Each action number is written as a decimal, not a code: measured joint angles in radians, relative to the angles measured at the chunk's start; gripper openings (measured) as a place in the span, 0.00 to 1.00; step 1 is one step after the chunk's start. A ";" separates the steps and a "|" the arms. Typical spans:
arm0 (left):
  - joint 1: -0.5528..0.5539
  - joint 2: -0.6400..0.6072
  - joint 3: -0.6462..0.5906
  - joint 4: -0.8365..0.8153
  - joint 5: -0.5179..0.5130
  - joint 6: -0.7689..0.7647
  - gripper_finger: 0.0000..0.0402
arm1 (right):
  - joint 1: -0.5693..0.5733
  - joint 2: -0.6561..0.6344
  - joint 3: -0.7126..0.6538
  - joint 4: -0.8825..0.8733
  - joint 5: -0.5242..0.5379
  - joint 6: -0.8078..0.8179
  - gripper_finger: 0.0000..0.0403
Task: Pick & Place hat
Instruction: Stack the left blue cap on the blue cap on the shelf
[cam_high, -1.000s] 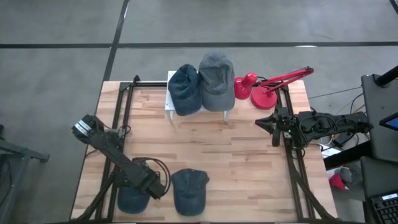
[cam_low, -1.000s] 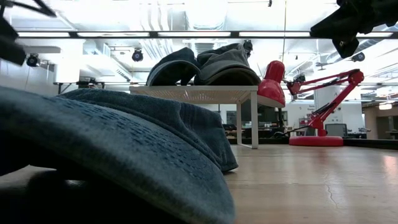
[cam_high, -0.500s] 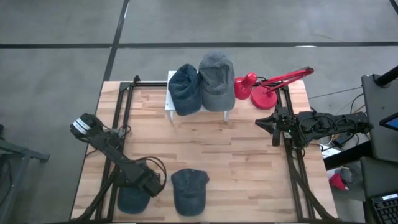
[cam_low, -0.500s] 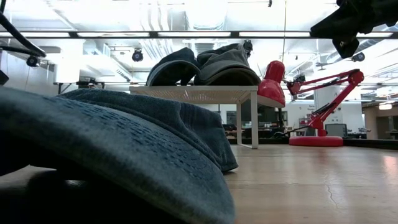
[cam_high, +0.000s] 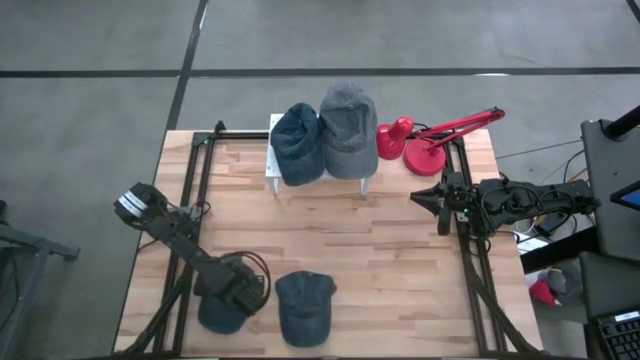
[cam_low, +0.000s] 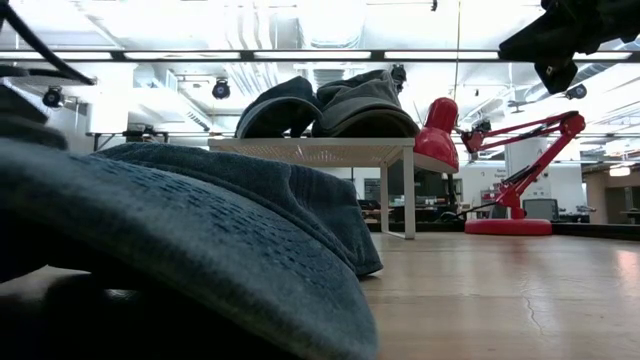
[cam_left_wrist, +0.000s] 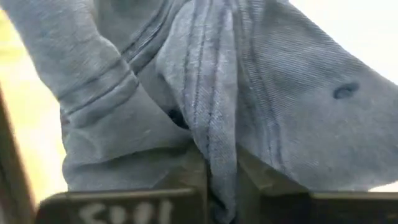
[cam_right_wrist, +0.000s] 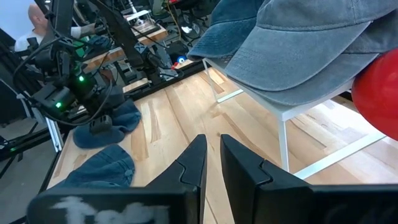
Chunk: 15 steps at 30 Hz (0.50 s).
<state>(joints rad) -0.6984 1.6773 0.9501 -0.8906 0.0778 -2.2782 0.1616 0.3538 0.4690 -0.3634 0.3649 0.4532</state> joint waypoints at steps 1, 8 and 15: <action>0.003 0.000 0.005 -0.002 -0.023 0.007 0.07 | 0.000 0.000 0.000 0.000 0.000 0.000 0.11; 0.028 0.005 0.083 -0.035 -0.188 0.061 0.08 | 0.000 0.001 0.000 0.000 0.000 0.012 0.11; 0.049 0.005 0.278 -0.323 -0.331 0.103 0.04 | 0.000 0.001 0.000 0.001 0.000 0.012 0.11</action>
<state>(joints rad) -0.6498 1.6821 1.2276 -1.2134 -0.2529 -2.1750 0.1613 0.3546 0.4690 -0.3626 0.3650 0.4648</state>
